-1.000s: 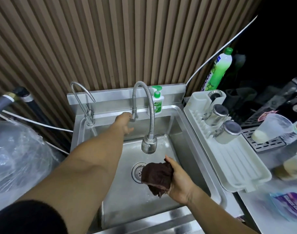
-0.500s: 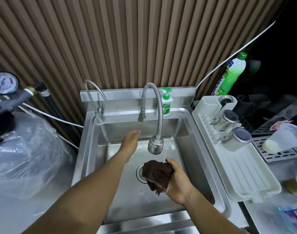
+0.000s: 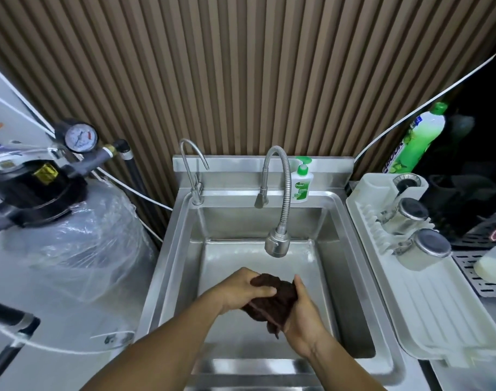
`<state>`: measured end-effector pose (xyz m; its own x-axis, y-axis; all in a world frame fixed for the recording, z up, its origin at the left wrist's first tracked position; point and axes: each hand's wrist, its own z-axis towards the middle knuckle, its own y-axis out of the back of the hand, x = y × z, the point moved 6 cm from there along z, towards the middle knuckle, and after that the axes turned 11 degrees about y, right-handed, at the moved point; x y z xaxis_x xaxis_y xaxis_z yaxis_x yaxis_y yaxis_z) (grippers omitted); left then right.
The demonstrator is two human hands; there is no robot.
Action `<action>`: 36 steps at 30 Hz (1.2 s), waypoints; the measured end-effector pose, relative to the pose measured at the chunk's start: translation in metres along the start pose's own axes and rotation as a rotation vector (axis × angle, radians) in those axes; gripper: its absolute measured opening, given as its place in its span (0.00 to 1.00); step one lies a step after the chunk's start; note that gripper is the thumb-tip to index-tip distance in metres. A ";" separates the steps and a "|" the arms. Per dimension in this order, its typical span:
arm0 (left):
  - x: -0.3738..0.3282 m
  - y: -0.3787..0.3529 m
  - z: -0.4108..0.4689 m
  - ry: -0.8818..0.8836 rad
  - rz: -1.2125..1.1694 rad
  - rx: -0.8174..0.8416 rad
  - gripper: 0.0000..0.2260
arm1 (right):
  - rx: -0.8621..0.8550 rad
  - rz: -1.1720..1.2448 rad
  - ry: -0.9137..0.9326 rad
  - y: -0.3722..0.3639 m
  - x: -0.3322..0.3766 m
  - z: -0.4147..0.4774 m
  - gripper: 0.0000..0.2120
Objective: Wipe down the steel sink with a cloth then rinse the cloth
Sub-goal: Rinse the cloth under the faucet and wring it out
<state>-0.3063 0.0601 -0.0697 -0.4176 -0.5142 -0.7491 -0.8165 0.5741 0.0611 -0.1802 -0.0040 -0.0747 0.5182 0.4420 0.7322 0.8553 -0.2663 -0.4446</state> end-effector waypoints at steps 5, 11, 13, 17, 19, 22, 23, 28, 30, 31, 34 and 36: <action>-0.018 0.000 -0.003 -0.247 0.482 -0.303 0.04 | -0.109 0.089 -0.045 -0.003 -0.004 -0.007 0.27; -0.026 -0.028 -0.025 -0.422 0.987 -0.400 0.16 | -0.063 0.192 -0.045 -0.012 -0.001 -0.007 0.32; -0.027 -0.031 -0.029 -0.441 1.032 -0.467 0.16 | -0.047 0.169 -0.025 -0.017 0.002 -0.008 0.29; -0.023 -0.038 -0.037 -0.517 0.992 -0.424 0.14 | -0.108 0.155 -0.018 -0.015 0.000 -0.005 0.20; -0.022 -0.032 -0.045 -0.476 0.749 -0.429 0.16 | -0.157 0.149 -0.025 -0.010 0.002 -0.004 0.19; -0.021 -0.010 -0.047 -0.314 0.480 -0.519 0.31 | -0.164 0.102 -0.018 -0.009 0.005 -0.002 0.20; -0.019 -0.005 -0.044 -0.233 0.476 -0.482 0.37 | -0.155 0.069 -0.007 -0.010 0.004 -0.001 0.21; -0.016 -0.020 -0.026 0.004 0.274 -0.080 0.28 | -0.138 -0.069 0.043 -0.020 -0.001 0.000 0.19; -0.016 -0.024 -0.021 0.004 0.326 -0.127 0.15 | -0.120 -0.116 0.042 -0.021 -0.007 0.005 0.21; -0.015 -0.022 -0.020 0.000 0.358 -0.183 0.11 | -0.089 -0.126 0.034 -0.020 -0.006 0.003 0.20; -0.011 -0.009 -0.020 -0.018 0.453 -0.304 0.09 | 0.073 -0.168 -0.005 -0.010 -0.001 -0.004 0.08; -0.012 -0.005 -0.021 -0.049 0.586 -0.341 0.08 | 0.143 -0.199 -0.025 0.004 0.003 -0.007 0.11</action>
<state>-0.3056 0.0499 -0.0469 -0.8173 -0.1451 -0.5577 -0.5444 0.5116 0.6647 -0.1751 -0.0093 -0.0704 0.3382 0.4952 0.8003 0.9306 -0.0492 -0.3628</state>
